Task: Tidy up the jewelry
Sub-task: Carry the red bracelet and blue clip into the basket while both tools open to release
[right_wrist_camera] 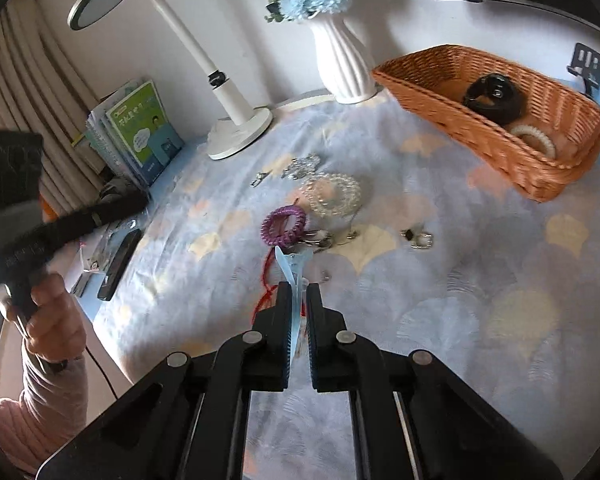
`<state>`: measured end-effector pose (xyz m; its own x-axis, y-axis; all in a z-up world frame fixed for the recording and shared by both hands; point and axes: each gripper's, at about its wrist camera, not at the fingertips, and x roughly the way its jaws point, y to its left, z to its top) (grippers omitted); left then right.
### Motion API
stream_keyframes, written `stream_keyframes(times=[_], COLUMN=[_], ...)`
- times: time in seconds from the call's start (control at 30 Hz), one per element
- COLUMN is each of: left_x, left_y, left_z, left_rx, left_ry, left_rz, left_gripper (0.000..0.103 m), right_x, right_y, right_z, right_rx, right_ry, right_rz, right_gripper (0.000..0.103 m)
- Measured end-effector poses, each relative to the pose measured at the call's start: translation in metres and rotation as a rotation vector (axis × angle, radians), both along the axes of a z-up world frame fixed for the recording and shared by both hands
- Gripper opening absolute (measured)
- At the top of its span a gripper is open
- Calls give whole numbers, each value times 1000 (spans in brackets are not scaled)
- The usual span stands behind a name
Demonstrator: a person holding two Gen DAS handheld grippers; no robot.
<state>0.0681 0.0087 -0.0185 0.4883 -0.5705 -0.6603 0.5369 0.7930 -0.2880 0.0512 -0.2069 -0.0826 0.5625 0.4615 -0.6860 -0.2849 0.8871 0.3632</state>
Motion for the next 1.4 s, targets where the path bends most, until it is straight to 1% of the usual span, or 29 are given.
stream_keyframes(times=[0.03,0.07,0.1,0.13,0.17,0.23,0.3,0.4,0.47,0.5,0.53,0.57,0.63,0.67,0.7,0.77,0.83,0.9,1.0,1.07,1.2,1.33,1.4], left_x=[1,3,3,2,1,0,-1,-3,-8,-9,-13,-16,-22,-24,-27,-31,-33,-34,-34,-30,-28,-22,-11], left_y=[-3,-7,-10,-12,-15,-23,-39,-63,-76,-81,-84,-87,-88,-84,-78,-59,-42,-27,-13,-8,-4,-11,-23], left_z=[-8,-23,-34,-42,-53,-65,-74,-87,-90,-91,-90,-90,-90,-87,-82,-63,-41,-19,8,25,51,62,64], left_rx=[12,30,40,40,26,23,98,240,318,351,374,382,405,386,341,221,124,58,-2,-14,-42,-28,-6], left_ry=[30,86,124,147,174,190,177,166,115,94,69,63,44,44,47,45,38,16,-22,-59,-113,-128,-127], left_rz=[-4,-10,-11,-8,1,6,16,17,31,35,34,17,18,10,-3,-14,-6,12,34,53,54,36,27], left_gripper=[13,23,32,35,36,36,36,36,36,31,22,3,3,3,3,3,3,3,3,3,3,3,3], right_x=[0,-1,-1,-2,-1,0,1,1,0,0,-1,-1,-1,-1,-2,-3,-5,-5,-5,-6,-7,-9,-8], right_y=[-4,-8,-13,-15,-19,-23,-25,-29,-31,-32,-33,-34,-36,-37,-38,-40,-43,-43,-43,-42,-42,-46,-50], right_z=[-1,-2,-3,-4,-6,-9,-12,-13,-13,-14,-14,-14,-15,-14,-13,-10,-6,-2,1,2,3,14,24], right_rx=[1,4,9,13,21,32,39,44,49,53,55,58,62,64,67,72,80,90,105,103,102,95,86], right_ry=[3,6,9,11,16,28,38,40,37,37,37,38,39,38,34,26,16,7,1,2,1,-27,-50], right_rz=[-8,-13,-20,-23,-28,-36,-42,-46,-49,-51,-53,-55,-58,-58,-58,-58,-57,-52,-45,-44,-48,-52,-60], right_gripper=[8,8,8,8,8,8,8,8,8,8,8,8,8,8,8,8,8,8,8,8,8,8,8])
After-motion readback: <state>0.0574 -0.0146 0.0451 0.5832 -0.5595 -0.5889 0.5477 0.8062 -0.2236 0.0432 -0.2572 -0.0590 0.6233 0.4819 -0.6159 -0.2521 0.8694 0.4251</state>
